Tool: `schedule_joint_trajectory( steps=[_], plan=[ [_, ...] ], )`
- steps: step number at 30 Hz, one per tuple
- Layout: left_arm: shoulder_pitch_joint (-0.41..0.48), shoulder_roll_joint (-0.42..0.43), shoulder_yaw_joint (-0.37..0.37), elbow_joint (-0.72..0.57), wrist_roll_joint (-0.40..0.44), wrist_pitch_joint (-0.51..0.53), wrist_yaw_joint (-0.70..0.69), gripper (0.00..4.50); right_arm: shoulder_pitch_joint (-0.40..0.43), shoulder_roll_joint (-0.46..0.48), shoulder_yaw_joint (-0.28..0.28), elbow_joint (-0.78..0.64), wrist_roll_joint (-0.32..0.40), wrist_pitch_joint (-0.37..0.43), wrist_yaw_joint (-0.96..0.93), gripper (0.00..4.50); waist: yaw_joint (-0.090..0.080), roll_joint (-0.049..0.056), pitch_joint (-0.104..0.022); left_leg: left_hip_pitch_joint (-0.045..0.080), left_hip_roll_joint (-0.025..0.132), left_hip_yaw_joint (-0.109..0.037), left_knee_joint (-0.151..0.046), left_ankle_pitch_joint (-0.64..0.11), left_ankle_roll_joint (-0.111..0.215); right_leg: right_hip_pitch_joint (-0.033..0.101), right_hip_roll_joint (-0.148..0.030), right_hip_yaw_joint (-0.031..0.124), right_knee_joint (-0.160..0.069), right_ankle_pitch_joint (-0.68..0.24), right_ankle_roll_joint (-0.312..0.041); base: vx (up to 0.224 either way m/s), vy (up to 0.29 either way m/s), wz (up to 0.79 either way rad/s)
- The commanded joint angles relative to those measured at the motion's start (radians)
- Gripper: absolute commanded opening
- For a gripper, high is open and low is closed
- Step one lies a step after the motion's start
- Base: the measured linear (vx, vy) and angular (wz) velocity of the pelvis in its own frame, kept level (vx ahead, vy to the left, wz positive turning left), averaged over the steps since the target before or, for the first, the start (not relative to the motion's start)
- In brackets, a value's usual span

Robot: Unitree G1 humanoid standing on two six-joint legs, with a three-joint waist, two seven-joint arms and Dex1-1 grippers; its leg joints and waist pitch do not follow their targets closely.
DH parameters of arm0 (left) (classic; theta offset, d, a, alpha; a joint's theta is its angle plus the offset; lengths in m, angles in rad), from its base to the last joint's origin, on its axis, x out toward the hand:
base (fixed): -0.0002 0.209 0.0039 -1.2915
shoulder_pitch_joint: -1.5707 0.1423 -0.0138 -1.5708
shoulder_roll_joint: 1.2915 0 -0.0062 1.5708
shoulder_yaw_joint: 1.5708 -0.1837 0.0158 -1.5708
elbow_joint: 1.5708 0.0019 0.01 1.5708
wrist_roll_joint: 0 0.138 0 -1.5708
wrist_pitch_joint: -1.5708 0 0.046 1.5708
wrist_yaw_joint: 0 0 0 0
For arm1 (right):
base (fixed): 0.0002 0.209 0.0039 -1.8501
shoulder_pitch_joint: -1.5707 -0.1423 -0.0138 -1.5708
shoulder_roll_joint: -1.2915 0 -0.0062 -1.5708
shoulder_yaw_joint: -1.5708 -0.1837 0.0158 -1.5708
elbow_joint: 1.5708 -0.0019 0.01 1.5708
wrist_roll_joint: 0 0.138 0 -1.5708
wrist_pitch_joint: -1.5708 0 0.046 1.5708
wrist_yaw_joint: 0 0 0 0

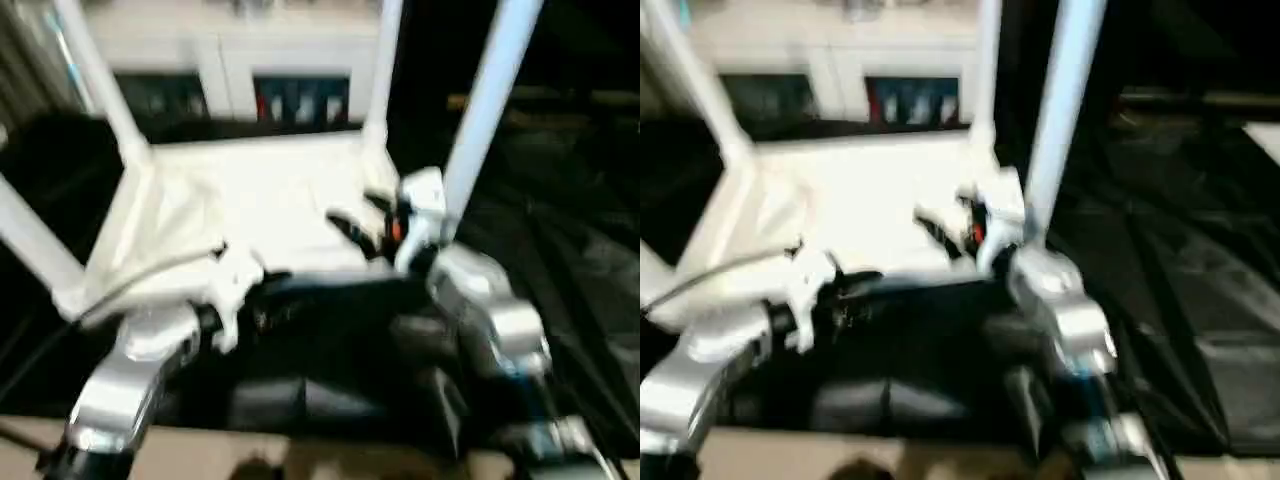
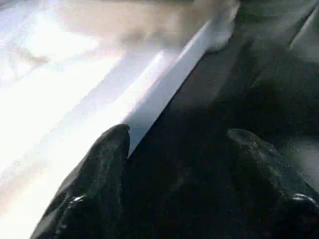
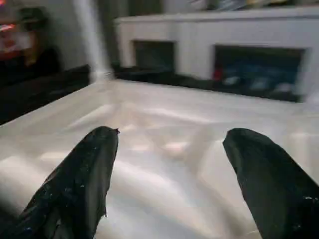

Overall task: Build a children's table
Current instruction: Rotate table base

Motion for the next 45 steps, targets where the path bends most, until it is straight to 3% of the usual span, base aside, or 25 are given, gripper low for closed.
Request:
schedule_joint_trajectory(
  steps=[1, 3, 6, 9, 15, 18, 20, 22, 30, 39, 40, 45],
  plan=[
    [-0.024, -0.021, 0.001, 0.043, 0.014, -0.046, 0.032, 3.49, -0.013, -0.013, -0.024, 0.039, -0.016, -0.02, -0.02, 3.74, -0.015, 0.003, -0.061, 0.03, 0.045, -0.011, -0.096, -0.348, -0.034, 0.025, -0.068, 0.052, -0.109, -0.3, -0.153, 0.0, 0.0, 0.0],
    [-0.048, -0.026, -0.001, 0.083, 0.028, -0.069, 0.049, 3.49, -0.021, -0.019, -0.024, 0.06, -0.023, -0.026, -0.025, 3.74, -0.016, -0.002, -0.062, 0.022, 0.044, -0.007, -0.097, -0.325, -0.031, 0.029, -0.072, 0.054, -0.114, -0.305, -0.146, 0.0, 0.0, 0.0],
    [-0.056, -0.028, 0.0, 0.098, 0.032, -0.067, 0.031, 3.49, -0.036, -0.02, -0.036, 0.096, -0.037, -0.022, -0.058, 3.74, -0.023, -0.004, -0.068, 0.015, 0.045, -0.007, -0.097, -0.263, -0.022, 0.035, -0.073, 0.052, -0.107, -0.228, -0.157, 0.0, 0.0, 0.0],
    [-0.049, -0.001, -0.011, 0.103, 0.016, -0.059, -0.017, 3.49, -0.051, -0.031, -0.056, 0.145, -0.054, -0.014, -0.111, 3.74, -0.03, 0.004, -0.07, 0.017, 0.043, -0.002, -0.093, -0.232, -0.01, 0.033, -0.073, 0.053, -0.106, -0.172, -0.179, 0.0, 0.0, 0.0],
    [-0.02, 0.033, -0.017, 0.073, -0.04, -0.055, -0.1, 3.49, -0.067, -0.078, -0.094, 0.231, -0.086, -0.033, -0.181, 3.74, -0.028, 0.005, -0.072, 0.025, 0.044, 0.01, -0.09, -0.193, 0.006, 0.033, -0.066, 0.052, -0.1, -0.068, -0.217, 0.0, 0.0, 0.0],
    [-0.01, 0.029, -0.01, 0.062, -0.066, -0.074, -0.12, 3.49, -0.08, -0.106, -0.118, 0.273, -0.095, -0.05, -0.203, 3.74, -0.026, 0.003, -0.07, 0.027, 0.044, 0.016, -0.09, -0.206, 0.007, 0.033, -0.068, 0.052, -0.101, -0.08, -0.222, 0.0, 0.0, 0.0],
    [0.004, 0.034, -0.021, 0.052, -0.078, -0.079, -0.148, 3.49, -0.101, -0.138, -0.143, 0.322, -0.099, -0.067, -0.223, 3.74, -0.025, -0.002, -0.067, 0.027, 0.046, 0.019, -0.092, -0.224, 0.007, 0.033, -0.069, 0.053, -0.104, -0.115, -0.213, 0.0, 0.0, 0.0],
    [0.014, 0.039, -0.028, 0.044, -0.08, -0.074, -0.163, 3.49, -0.111, -0.152, -0.147, 0.342, -0.1, -0.077, -0.229, 3.74, -0.021, -0.001, -0.065, 0.03, 0.046, 0.021, -0.093, -0.238, 0.006, 0.03, -0.069, 0.055, -0.108, -0.145, -0.203, 0.0, 0.0, 0.0],
    [0.044, 0.046, -0.037, 0.023, -0.1, -0.067, -0.182, 3.49, -0.148, -0.218, -0.171, 0.421, -0.108, -0.11, -0.243, 3.74, -0.013, -0.01, -0.064, 0.029, 0.045, 0.027, -0.091, -0.221, 0.02, 0.027, -0.068, 0.058, -0.111, -0.168, -0.189, 0.0, 0.0, 0.0],
    [0.085, 0.081, -0.026, -0.06, -0.24, -0.008, -0.323, 3.49, -0.181, -0.295, -0.187, 0.522, -0.116, -0.163, -0.235, 3.74, -0.013, -0.01, -0.064, 0.023, 0.042, 0.028, -0.09, -0.206, 0.025, 0.03, -0.066, 0.056, -0.108, -0.15, -0.194, 0.0, 0.0, 0.0],
    [0.091, 0.093, -0.025, -0.069, -0.259, 0.007, -0.344, 3.79, -0.183, -0.301, -0.186, 0.528, -0.118, -0.167, -0.235, 3.74, -0.015, -0.013, -0.064, 0.024, 0.042, 0.03, -0.089, -0.207, 0.031, 0.029, -0.064, 0.057, -0.11, -0.149, -0.195, 0.0, 0.0, 0.0],
    [0.113, 0.161, -0.023, -0.1, -0.311, 0.07, -0.422, 4.19, -0.195, -0.319, -0.183, 0.567, -0.126, -0.191, -0.233, 3.74, -0.018, -0.013, -0.062, 0.024, 0.041, 0.032, -0.089, -0.197, 0.039, 0.029, -0.062, 0.057, -0.109, -0.15, -0.203, 0.0, 0.0, 0.0]
  ],
)
